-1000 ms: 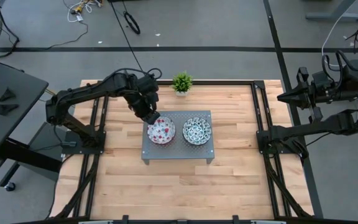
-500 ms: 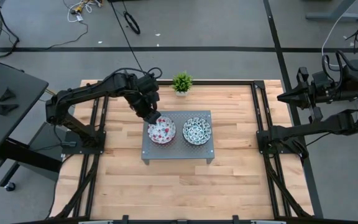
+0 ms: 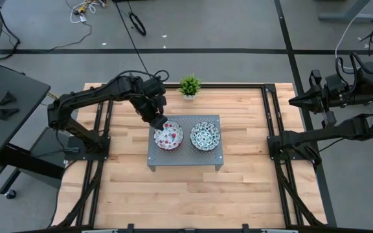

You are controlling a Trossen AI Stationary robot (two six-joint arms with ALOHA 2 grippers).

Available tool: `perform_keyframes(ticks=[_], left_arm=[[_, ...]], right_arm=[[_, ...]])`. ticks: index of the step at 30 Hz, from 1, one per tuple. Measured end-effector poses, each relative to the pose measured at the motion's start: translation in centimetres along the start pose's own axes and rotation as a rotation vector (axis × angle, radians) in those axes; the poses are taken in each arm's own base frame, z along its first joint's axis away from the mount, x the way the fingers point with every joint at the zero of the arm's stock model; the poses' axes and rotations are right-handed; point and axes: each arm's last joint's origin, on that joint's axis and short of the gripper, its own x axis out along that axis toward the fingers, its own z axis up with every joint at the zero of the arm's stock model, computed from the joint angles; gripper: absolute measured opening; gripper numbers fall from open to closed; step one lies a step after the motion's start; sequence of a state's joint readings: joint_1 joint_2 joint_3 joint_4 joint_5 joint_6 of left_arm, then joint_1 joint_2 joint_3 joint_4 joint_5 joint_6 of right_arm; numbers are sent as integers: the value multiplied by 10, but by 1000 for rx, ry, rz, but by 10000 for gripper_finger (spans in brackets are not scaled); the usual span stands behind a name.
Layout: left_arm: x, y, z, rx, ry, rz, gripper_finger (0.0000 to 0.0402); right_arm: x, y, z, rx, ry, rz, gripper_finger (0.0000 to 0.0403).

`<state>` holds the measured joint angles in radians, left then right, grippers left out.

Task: Pick & Place Mini bowls
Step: Stack the red patterned bowl on the other red patterned bowls on the shelf

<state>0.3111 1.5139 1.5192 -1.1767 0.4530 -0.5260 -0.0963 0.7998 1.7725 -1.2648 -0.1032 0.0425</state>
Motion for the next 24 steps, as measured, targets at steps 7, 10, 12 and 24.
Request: perform_keyframes(ticks=[7,10,12,24], left_arm=[[0,0,0,41,-3,3,144],[0,0,0,51,-3,3,144],[-5,-1,1,85,-11,6,143],[-38,-17,8,250,-168,72,142]], right_arm=[[0,0,0,0,0,0,29],[0,0,0,0,0,0,29],[0,0,0,0,0,0,29],[0,0,0,0,0,0,29]])
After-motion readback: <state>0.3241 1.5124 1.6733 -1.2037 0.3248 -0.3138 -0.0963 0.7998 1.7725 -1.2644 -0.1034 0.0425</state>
